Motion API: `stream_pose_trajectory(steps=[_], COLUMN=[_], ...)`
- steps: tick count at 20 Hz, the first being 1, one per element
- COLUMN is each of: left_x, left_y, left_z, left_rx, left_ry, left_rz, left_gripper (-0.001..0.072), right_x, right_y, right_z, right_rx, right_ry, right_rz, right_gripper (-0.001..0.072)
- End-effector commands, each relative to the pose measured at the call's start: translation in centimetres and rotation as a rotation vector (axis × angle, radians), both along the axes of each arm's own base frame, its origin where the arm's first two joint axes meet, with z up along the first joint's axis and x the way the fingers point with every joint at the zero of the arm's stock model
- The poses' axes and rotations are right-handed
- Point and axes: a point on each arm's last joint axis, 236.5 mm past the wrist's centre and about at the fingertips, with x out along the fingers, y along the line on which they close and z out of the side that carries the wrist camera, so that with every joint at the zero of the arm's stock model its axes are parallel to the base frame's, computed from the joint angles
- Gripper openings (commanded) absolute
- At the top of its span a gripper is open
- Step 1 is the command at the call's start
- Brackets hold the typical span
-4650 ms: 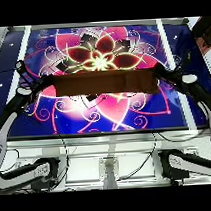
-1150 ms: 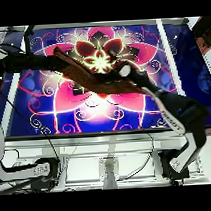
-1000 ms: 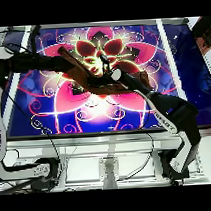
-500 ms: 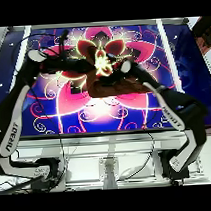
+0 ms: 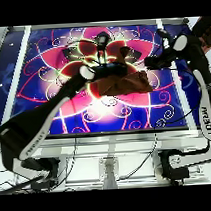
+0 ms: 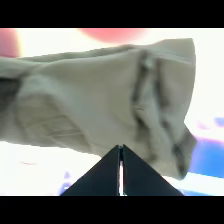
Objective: Fold the clothes and pants, and hang the long-sleeved shirts on hangers.
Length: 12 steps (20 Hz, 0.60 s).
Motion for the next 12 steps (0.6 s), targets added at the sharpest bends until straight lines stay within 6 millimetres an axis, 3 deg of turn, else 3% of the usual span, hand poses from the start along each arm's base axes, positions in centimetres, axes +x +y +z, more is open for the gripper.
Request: stream_pose_trajectory(steps=[1,2,3,4,5,8,12], left_x=[-0.4,-0.2,0.0,-0.3,-0.9,-2.1,-0.6], left_y=[-4.7,-5.8,-6.7,-7.6,-8.4,-8.9,-6.5], left_z=[-2.9,-3.6,-4.0,-4.2,-4.2,-3.2,-0.1], left_rx=[-0.006,-0.008,-0.015,-0.017,-0.021,-0.028,-0.050], left_ry=[-0.045,-0.065,-0.090,-0.094,-0.094,-0.088,-0.085], left_rz=[0.048,0.070,0.092,0.085,0.071,0.030,0.025], left_gripper=[0.0017,0.0022,0.0149,0.0490,0.0713,0.0703,0.0702], right_x=[-0.3,0.2,0.8,1.3,1.6,2.2,2.7], right_y=[-3.3,-3.5,-3.5,-3.5,-3.6,-4.0,-4.3], right_z=[0.6,0.8,1.1,1.3,1.4,1.7,1.3], right_rx=[-0.018,-0.025,-0.022,-0.021,-0.023,-0.038,-0.054], right_ry=[0.003,-0.021,-0.049,-0.071,-0.083,-0.114,-0.128], right_rz=[-0.069,-0.074,-0.082,-0.087,-0.089,-0.095,-0.069], right_gripper=[0.0014,0.0014,0.0015,0.0015,0.0015,0.0015,0.0013])
